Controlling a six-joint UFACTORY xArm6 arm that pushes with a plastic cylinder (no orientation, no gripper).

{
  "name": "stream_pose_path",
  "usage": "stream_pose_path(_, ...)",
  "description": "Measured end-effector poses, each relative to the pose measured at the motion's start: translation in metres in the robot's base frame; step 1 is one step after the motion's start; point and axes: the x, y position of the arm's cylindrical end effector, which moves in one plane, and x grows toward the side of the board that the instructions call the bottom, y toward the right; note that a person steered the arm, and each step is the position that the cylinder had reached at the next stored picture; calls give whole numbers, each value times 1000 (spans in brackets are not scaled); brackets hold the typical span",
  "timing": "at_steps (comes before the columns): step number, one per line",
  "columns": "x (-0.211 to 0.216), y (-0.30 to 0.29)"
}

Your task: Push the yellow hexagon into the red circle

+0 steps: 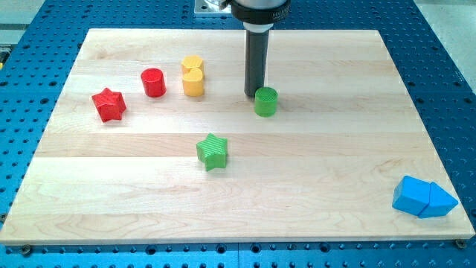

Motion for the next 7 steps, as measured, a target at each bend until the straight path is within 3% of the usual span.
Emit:
stream_pose_path(1,-38,-34)
stream_pose_path(5,-46,-93)
stream_pose_path(7,-60,-63)
